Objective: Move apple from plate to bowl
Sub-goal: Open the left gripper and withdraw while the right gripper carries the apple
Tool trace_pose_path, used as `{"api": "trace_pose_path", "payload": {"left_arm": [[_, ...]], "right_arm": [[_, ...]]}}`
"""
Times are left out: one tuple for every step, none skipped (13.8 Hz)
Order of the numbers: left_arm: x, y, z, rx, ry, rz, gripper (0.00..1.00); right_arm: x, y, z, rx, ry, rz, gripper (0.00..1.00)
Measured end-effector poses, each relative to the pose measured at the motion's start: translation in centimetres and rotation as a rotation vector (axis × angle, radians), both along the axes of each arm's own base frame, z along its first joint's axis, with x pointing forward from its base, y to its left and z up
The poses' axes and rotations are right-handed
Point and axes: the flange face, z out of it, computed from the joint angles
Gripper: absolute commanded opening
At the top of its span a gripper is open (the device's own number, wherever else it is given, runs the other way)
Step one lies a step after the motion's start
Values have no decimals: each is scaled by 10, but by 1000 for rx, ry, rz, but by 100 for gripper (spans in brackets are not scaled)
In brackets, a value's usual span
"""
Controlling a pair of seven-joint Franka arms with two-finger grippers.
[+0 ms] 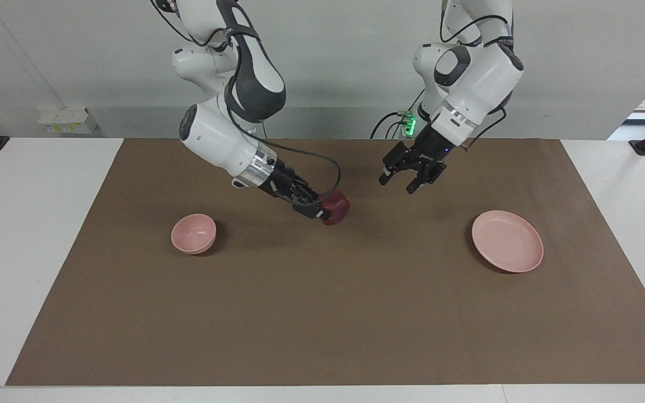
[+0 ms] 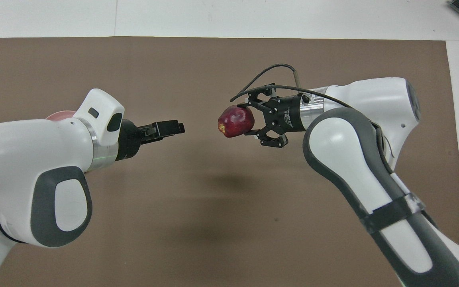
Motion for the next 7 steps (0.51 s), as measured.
{"api": "trace_pose_path", "payload": {"left_arm": [[-1,1,-3,89,-20,-48,100],[-2,3,-5,183,-38,-95,100],[-3,5,-5,278,-52,-143,100],[-2,8,-4,357,-63,-180,100],[1,13,0,435,-83,-207,100],[6,19,4,499,-106,-223,100],[12,26,7,554,-126,-233,100]], "right_arm": [[3,-11,-1,-59,-39,37,0],[6,-21,-3,-140,-77,83,0],[8,-32,-5,-237,-116,141,0],[9,-40,-7,-326,-148,205,0],[8,-47,-10,-407,-169,280,0],[7,-53,-12,-476,-179,356,0],[6,-64,-14,-538,-185,429,0]]}}
